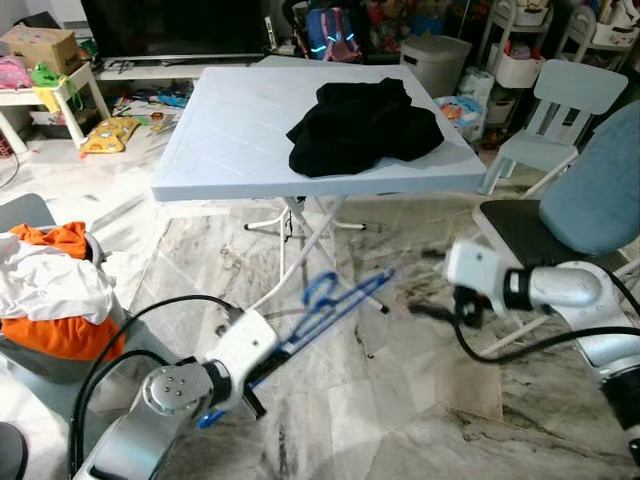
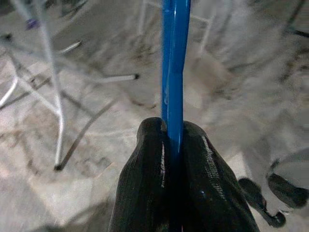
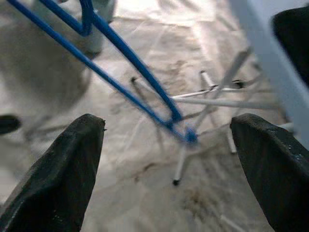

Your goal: Hang hanger

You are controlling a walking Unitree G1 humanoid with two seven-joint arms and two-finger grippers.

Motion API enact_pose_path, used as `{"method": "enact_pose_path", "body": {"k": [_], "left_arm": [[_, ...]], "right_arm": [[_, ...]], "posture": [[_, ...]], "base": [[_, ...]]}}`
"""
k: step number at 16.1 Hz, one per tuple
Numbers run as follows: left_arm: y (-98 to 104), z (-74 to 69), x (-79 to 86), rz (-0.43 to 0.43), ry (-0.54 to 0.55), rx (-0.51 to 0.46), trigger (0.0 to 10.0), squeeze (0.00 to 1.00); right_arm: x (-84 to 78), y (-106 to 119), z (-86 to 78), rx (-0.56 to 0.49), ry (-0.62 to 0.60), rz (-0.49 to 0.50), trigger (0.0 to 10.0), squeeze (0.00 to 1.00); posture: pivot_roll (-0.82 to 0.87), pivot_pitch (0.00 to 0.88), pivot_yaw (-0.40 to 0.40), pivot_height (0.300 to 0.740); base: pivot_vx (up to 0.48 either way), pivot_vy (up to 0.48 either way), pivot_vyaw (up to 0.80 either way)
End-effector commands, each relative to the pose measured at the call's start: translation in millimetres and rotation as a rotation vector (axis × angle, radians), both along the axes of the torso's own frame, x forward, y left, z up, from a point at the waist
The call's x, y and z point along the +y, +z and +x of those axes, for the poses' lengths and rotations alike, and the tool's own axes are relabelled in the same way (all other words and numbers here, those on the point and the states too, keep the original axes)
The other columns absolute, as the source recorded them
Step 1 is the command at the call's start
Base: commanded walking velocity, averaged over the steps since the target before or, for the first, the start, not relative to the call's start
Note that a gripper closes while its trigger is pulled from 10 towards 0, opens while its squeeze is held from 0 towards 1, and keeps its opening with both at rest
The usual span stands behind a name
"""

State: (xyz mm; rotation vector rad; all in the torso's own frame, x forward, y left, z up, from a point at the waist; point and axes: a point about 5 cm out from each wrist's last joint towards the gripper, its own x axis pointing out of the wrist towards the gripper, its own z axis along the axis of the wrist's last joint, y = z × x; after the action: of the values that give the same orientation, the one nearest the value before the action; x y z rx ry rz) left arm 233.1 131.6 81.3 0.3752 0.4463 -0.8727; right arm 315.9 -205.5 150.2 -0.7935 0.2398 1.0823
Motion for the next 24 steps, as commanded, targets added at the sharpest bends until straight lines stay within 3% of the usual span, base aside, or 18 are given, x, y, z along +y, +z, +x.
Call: {"method": "enact_pose_path", "body": {"k": [1,5,11,13,14,15,19,24], "left_arm": [[7,-2.7,-9.5,-0.015,-0.092,-0.018,10.0,0.00],[5,-1.8,-24.5,0.018,-0.189,-0.050,10.0,0.00],[6,3.3,-26.8,0.085,-0.235,-0.128,10.0,0.00],[9,7.7,-28.5,0.084,-0.221,-0.156,10.0,0.00],[10,10.0,-30.0,0.070,-0.204,-0.170,10.0,0.00],[11,11.9,-30.2,0.087,-0.206,-0.195,10.0,0.00],[15,23.2,-31.2,0.133,-0.179,-0.300,10.0,0.00],[15,26.4,-33.9,0.134,-0.169,-0.337,10.0,0.00]], "right_arm": [[3.4,7,1.1,0.004,0.056,-0.026,10.0,0.00],[25.0,-1,1.0,0.029,0.190,-0.072,10.0,0.00],[30.2,-2,5.2,0.041,0.306,-0.202,10.0,0.00],[37.1,2,11.6,0.016,0.318,-0.212,7.5,0.00],[39.7,1,13.5,0.016,0.320,-0.226,1.2,0.00],[41.5,0,14.8,0.017,0.328,-0.233,0.0,0.00],[46.9,-8,19.7,0.020,0.339,-0.291,0.0,0.00],[63.1,2,33.7,-0.076,0.322,-0.273,0.0,0.00]], "posture": [[-0.06,0.007,-0.026,0.740],[-0.07,0.002,-0.019,0.740],[-0.07,0.000,-0.023,0.740],[-0.07,0.000,-0.026,0.740],[-0.07,0.000,-0.028,0.740],[-0.07,0.000,-0.028,0.740],[-0.07,0.000,-0.034,0.740],[-0.07,0.000,-0.045,0.740]], "base": [[0.000,0.000,0.00],[0.000,0.000,0.00],[0.000,0.000,0.00],[0.000,0.000,0.00],[0.000,0.000,0.00],[0.000,0.000,0.00],[0.000,0.000,0.00],[0.000,0.000,0.00]]}}
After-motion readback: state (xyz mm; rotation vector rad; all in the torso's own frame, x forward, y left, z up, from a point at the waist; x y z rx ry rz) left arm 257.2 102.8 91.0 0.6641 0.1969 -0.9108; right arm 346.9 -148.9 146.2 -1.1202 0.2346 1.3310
